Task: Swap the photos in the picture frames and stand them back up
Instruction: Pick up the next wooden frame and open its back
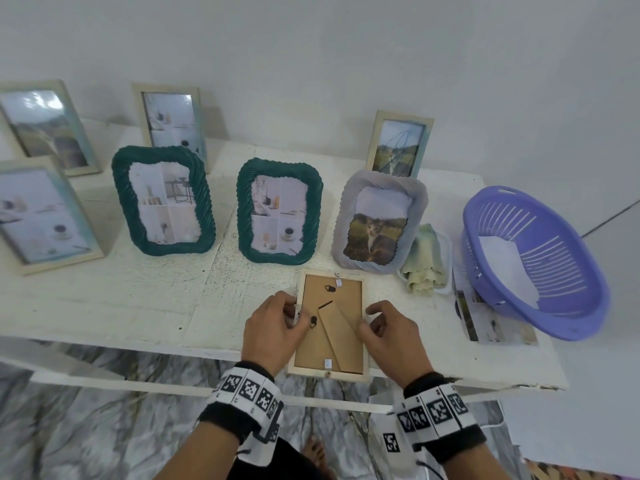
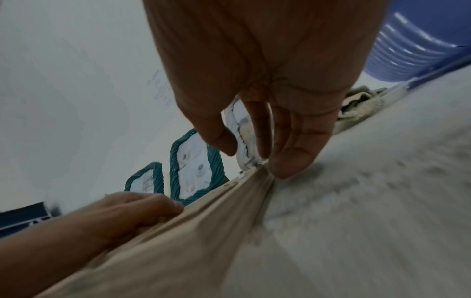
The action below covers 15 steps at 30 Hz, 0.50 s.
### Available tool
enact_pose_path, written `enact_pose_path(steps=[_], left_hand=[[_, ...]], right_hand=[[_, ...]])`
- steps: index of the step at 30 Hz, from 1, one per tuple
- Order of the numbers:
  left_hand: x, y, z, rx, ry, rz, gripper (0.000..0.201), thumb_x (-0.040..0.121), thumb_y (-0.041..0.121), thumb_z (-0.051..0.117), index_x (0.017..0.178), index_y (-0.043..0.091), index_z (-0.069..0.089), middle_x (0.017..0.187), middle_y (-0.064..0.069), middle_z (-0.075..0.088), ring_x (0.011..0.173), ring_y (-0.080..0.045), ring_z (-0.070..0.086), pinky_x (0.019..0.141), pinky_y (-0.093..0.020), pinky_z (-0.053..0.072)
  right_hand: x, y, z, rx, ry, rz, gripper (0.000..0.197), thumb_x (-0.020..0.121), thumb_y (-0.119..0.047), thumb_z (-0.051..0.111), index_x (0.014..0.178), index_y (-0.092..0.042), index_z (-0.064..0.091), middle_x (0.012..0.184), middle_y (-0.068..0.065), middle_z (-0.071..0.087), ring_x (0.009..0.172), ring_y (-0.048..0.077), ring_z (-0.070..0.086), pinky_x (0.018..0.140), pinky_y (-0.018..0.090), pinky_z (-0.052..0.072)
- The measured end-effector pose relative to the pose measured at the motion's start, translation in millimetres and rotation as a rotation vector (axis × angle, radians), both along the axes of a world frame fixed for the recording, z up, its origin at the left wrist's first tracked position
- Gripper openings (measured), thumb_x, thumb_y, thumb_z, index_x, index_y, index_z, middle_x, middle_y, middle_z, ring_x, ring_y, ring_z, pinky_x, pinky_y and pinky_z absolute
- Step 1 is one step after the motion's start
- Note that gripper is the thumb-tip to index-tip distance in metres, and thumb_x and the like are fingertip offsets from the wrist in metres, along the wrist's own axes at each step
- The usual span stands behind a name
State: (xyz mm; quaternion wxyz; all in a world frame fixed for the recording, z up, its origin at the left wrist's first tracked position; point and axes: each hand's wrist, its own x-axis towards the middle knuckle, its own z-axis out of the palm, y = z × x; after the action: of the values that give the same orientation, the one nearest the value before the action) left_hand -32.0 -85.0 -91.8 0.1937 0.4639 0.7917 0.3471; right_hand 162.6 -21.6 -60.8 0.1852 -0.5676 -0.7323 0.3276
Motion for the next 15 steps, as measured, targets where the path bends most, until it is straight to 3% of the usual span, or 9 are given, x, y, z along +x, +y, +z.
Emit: enact_pose_path(steps=[3,7,11,15], left_hand=[[-7.5,-7.9,-0.6,0.071,-0.109,-0.056,0.019,0.082,0.033,0.074,0.093,0.024,0.063,0.075,0.011,0.061,0.066,-0.006,0.059,0.064,-0.022,0.05],[-8.9,-14.9,-0.4,0.132,-0.201,-0.117,0.029,0.083,0.029,0.076,0.11,0.025,0.065,0.078,0.009,0.063,0.069,-0.009,0.061,0.064,-0.019,0.052],[-9.1,-14.9,-1.8,0.144,-0.217,-0.102,0.031,0.082,0.028,0.077,0.111,0.023,0.067,0.078,0.008,0.063,0.068,-0.009,0.061,0.063,-0.017,0.051],[-8.5,-15.2,-1.3,0.148,-0.238,-0.088,0.032,0.082,0.025,0.077,0.112,0.022,0.068,0.079,0.007,0.064,0.069,-0.008,0.061,0.062,-0.013,0.049]], right_hand=[[-7.3,17.5,9.5,0.136,-0.121,0.007,0.023,0.089,-0.032,0.06,0.105,-0.016,0.061,0.09,-0.001,0.06,0.073,0.013,0.055,0.065,0.027,0.038],[-22.5,40.1,23.9,0.232,-0.253,0.143,0.033,0.09,-0.033,0.059,0.115,-0.012,0.062,0.112,0.005,0.058,0.09,0.022,0.058,0.073,0.029,0.043],[-34.4,55.3,30.8,0.192,-0.403,0.323,0.033,0.092,-0.038,0.057,0.116,-0.014,0.063,0.113,0.006,0.058,0.1,0.023,0.058,0.071,0.024,0.034],[-39.1,62.5,30.5,0.183,-0.44,0.406,0.028,0.092,-0.036,0.057,0.11,-0.015,0.063,0.109,0.007,0.059,0.1,0.025,0.057,0.075,0.027,0.038]])
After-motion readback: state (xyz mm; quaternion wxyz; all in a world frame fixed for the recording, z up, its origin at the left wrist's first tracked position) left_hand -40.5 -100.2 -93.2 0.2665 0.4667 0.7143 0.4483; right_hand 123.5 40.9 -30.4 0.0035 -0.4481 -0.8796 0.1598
